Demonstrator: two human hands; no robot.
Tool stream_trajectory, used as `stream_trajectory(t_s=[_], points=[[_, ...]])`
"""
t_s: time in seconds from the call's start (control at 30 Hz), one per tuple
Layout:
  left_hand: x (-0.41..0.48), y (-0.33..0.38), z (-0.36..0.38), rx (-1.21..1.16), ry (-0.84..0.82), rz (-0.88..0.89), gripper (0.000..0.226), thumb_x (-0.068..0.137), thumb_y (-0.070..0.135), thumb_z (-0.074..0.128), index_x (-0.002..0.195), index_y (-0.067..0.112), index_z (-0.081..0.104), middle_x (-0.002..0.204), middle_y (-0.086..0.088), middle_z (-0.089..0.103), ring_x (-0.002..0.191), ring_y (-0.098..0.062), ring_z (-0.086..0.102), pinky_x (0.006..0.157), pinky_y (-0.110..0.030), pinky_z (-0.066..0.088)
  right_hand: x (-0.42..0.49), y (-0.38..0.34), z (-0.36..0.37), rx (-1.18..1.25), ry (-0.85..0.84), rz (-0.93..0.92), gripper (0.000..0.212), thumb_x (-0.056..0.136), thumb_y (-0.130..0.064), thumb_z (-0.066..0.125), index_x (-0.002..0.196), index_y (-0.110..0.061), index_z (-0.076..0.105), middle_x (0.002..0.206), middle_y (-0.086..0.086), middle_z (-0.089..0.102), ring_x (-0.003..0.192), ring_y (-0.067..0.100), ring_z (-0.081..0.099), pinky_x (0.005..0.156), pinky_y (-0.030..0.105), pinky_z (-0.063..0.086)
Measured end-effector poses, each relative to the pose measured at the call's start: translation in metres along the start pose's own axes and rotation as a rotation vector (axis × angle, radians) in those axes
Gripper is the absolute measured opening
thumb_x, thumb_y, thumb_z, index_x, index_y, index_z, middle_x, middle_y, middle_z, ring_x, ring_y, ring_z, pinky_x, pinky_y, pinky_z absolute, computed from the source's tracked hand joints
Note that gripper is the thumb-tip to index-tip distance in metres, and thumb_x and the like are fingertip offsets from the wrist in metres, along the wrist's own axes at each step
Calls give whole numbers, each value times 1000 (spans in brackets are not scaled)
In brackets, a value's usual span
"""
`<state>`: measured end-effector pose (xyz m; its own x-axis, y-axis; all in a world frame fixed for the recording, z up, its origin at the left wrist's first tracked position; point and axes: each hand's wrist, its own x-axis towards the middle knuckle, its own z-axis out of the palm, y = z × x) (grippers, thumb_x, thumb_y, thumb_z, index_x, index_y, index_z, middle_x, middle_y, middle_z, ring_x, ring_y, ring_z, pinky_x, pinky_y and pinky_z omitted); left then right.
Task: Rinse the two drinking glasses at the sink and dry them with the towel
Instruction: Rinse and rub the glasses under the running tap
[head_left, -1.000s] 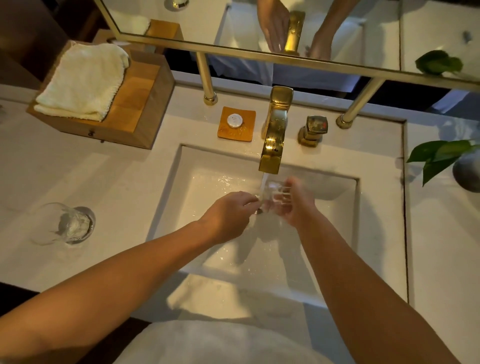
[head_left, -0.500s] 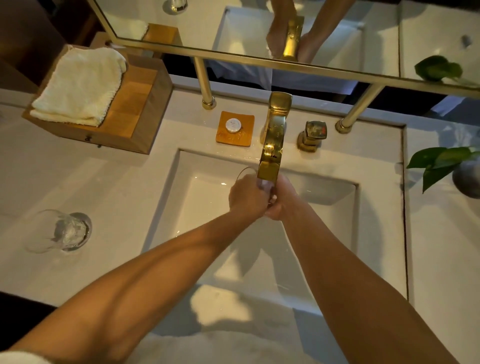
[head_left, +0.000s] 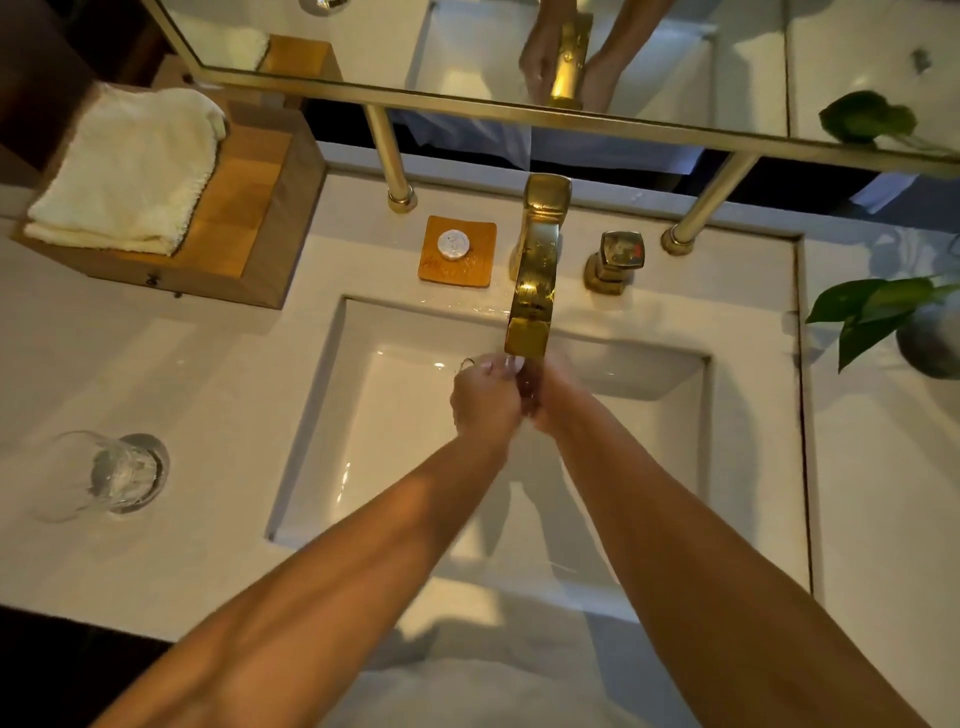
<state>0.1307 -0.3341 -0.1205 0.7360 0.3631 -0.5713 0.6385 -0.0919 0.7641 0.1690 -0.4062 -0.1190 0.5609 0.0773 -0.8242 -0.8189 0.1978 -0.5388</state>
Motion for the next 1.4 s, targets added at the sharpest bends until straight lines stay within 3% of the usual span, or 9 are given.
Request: stream_trajectory(t_s=[0.1, 0.27, 0.43, 0.57, 0.67, 0.9, 1.03, 1.27, 1.4], points=[[4, -5, -4, -105, -71, 33, 23, 99, 28, 56, 92, 15, 74, 88, -8, 75, 86, -28, 73, 80, -50, 61, 2, 4, -2, -29, 35, -104, 29, 104, -27, 48, 85, -12, 64, 67, 5, 64, 52, 11, 57, 41, 20, 39], [25, -5, -40, 389, -393, 664, 41, 97, 44, 52, 86, 12, 76, 76, 0, 74, 71, -7, 71, 67, -34, 57, -7, 0, -17, 33, -112, -2, 27, 99, -36, 56, 100, -13, 71, 83, 5, 76, 80, 21, 73, 62, 35, 59], [19, 4, -39, -158, -571, 186, 25, 99, 21, 59, 105, 1, 74, 100, -15, 76, 99, -32, 73, 90, -46, 58, 1, 9, -20, -162, 18, -241, 18, 101, -32, 56, 110, -23, 69, 112, 14, 72, 102, 33, 71, 76, 52, 63], [19, 19, -32, -546, -531, -444, 28, 102, 14, 37, 90, 3, 59, 55, -10, 65, 49, -20, 67, 87, -36, 58, -2, 26, -21, -453, 69, -676, 14, 100, -21, 57, 98, -16, 70, 92, 8, 70, 90, 27, 69, 84, 50, 59], [16, 21, -31, -579, -579, -493, 40, 101, 9, 36, 66, 5, 56, 49, -7, 59, 44, -16, 62, 68, -29, 57, -4, 34, -25, -616, 167, -945, 21, 94, -22, 54, 92, -9, 70, 84, 7, 68, 82, 26, 65, 74, 47, 57], [17, -4, -33, 26, -534, 306, 32, 104, 24, 49, 101, 4, 74, 98, -16, 76, 92, -33, 74, 90, -54, 57, -4, 4, -33, -77, -24, 113, 34, 96, -35, 60, 118, -10, 63, 115, 18, 68, 98, 33, 72, 63, 39, 62], [19, -7, -42, 417, -598, 678, 29, 96, 24, 54, 113, 14, 75, 106, -4, 76, 94, -17, 72, 86, -39, 58, 5, 6, -33, 23, -57, 78, 42, 95, -41, 62, 127, -13, 61, 121, 19, 67, 99, 32, 71, 68, 39, 61], [34, 12, -37, -619, -883, -395, 20, 91, 17, 60, 105, 5, 66, 98, -10, 68, 100, -20, 63, 102, -40, 48, -9, 17, -33, -298, -34, -580, 20, 102, -14, 54, 98, -22, 72, 96, 11, 73, 92, 28, 71, 84, 51, 58], [22, 12, -23, -454, -637, -240, 22, 97, 11, 53, 107, -1, 68, 108, -22, 69, 98, -32, 70, 79, -37, 60, -6, 20, -43, -297, -58, -549, 15, 99, -20, 58, 103, -22, 72, 104, 14, 72, 100, 33, 69, 88, 50, 58]])
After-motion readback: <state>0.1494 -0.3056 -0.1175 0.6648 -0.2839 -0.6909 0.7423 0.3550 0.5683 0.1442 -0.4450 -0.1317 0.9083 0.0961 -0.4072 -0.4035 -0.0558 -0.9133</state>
